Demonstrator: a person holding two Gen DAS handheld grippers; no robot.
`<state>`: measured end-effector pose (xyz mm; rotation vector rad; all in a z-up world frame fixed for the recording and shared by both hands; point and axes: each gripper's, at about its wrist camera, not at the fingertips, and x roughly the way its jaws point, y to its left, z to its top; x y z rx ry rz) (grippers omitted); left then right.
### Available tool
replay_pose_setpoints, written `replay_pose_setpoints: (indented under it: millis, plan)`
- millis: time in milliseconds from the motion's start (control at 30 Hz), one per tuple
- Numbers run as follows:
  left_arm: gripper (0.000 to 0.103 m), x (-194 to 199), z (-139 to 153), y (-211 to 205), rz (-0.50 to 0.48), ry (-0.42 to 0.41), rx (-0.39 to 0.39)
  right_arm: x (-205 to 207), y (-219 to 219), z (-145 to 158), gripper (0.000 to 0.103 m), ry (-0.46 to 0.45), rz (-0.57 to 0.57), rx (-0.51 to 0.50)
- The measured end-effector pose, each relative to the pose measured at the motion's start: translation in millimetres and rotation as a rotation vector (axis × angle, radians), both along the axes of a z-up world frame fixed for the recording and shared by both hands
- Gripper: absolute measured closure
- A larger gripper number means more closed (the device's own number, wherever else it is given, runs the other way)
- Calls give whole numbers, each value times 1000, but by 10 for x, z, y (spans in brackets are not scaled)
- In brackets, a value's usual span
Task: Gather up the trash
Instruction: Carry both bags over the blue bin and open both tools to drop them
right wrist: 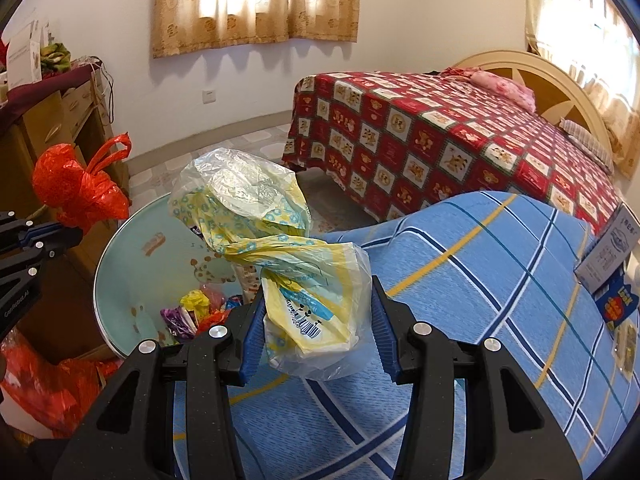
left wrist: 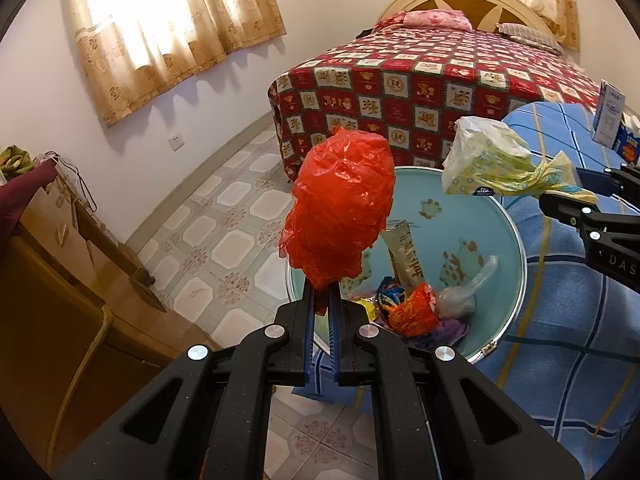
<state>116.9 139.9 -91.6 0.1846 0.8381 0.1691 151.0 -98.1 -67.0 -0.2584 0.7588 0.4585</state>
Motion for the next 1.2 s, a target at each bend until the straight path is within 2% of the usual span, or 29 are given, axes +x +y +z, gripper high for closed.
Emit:
replay_pose_setpoints:
  millis: [733,900,1000,1067,1200]
  plan:
    - [97,9,-12,18,10,-2,-12,6,179,0,55,-7,43,-22]
    - [93,2,1,-4,3,-7,-23,-6,197,19,48,-13,67,2]
    - [82,-14,24,1,1,-16,-28,-4,186,32,39,-15,65,17]
    - [59,-24,50,-1,3,-27,-27,-13,139,54,34,-14,53,36]
    - [49,-59,101,-33,-2,-44,-32,-72,44,118,29,-20,29,66]
